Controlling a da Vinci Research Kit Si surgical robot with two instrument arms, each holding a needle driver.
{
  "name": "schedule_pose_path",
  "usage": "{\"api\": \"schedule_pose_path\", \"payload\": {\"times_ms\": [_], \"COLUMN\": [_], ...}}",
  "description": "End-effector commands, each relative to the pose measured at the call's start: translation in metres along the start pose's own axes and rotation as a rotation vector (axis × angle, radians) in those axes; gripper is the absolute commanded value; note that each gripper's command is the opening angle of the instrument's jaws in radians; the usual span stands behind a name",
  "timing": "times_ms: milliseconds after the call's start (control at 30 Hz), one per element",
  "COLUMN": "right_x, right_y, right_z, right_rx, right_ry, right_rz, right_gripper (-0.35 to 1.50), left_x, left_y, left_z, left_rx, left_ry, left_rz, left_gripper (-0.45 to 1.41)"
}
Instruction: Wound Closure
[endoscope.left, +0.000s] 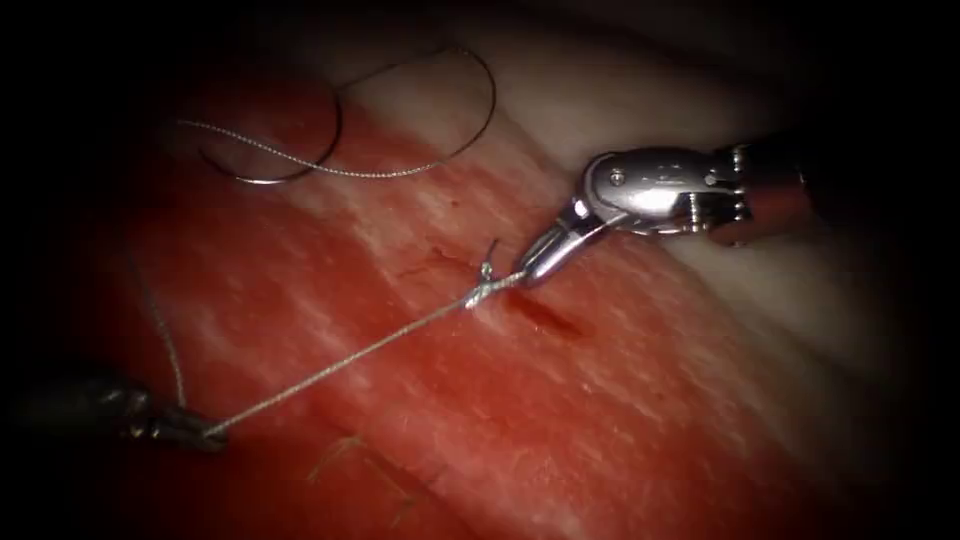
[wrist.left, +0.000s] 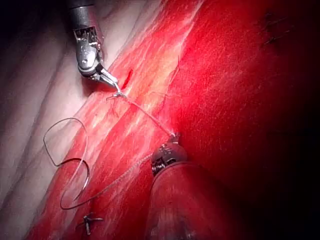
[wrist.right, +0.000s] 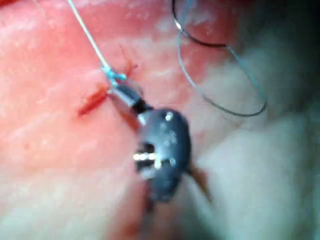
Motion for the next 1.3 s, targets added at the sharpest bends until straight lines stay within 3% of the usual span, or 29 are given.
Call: {"api": "schedule_pose_path", "payload": {"times_ms": [33,200,300,467,600,733,867,1000,1300], "right_x": [-0.0007,-0.0017,-0.0023,-0.0037,-0.0047,-0.0064,-0.0083,-0.0094,-0.0094], "right_y": [0.0001,0.0003,0.0003,-0.0004,-0.0007,-0.0013,-0.0021,-0.0028,-0.0030], "right_z": [-0.0001,-0.0011,-0.0011,0.0003,0.0008,-0.0024,-0.0032,-0.0039,-0.0031], "right_rx": [-0.006,-0.051,-0.096,-0.233,-0.335,-0.486,-0.593,-0.632,-0.636], "right_ry": [0.000,0.001,0.049,0.306,0.374,0.471,0.539,0.615,0.626], "right_rz": [0.002,0.051,0.116,0.323,0.472,0.643,0.710,0.767,0.778], "right_gripper": [-0.35,-0.35,-0.35,-0.35,-0.35,-0.35,-0.35,-0.35,-0.35], "left_x": [-0.0005,-0.0011,-0.0016,-0.0023,-0.0024,-0.0027,-0.0027,-0.0029,-0.0034], "left_y": [0.0003,0.0006,0.0009,0.0014,0.0018,0.0027,0.0029,0.0031,0.0045], "left_z": [0.0011,0.0010,0.0007,0.0011,0.0015,0.0013,0.0014,0.0015,0.0006], "left_rx": [-0.001,0.003,0.003,-0.001,-0.004,-0.007,-0.009,-0.011,-0.023], "left_ry": [0.000,-0.005,-0.005,-0.008,-0.010,-0.013,-0.012,-0.012,-0.029], "left_rz": [-0.002,-0.009,-0.012,-0.020,-0.023,-0.018,-0.018,-0.027,-0.042], "left_gripper": [-0.45,-0.45,-0.45,-0.45,-0.45,-0.45,-0.45,-0.45,-0.45]}}
